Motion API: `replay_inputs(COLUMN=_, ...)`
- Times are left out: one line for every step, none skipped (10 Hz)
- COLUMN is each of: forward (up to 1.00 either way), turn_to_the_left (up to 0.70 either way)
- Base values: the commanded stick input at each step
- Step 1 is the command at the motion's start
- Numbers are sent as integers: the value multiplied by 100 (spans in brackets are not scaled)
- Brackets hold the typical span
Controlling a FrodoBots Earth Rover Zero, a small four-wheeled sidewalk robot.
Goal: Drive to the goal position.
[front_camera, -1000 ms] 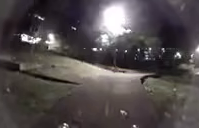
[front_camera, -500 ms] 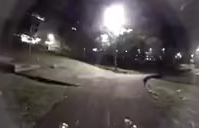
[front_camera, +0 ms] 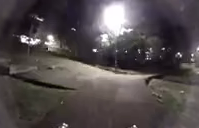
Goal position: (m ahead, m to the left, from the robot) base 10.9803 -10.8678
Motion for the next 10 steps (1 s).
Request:
replay_inputs(forward=45, turn_to_the_left=0)
replay_inputs(forward=45, turn_to_the_left=0)
replay_inputs(forward=45, turn_to_the_left=0)
replay_inputs(forward=45, turn_to_the_left=0)
replay_inputs(forward=45, turn_to_the_left=0)
replay_inputs(forward=45, turn_to_the_left=0)
replay_inputs(forward=45, turn_to_the_left=0)
replay_inputs(forward=45, turn_to_the_left=-2)
replay_inputs(forward=45, turn_to_the_left=-16)
replay_inputs(forward=45, turn_to_the_left=-27)
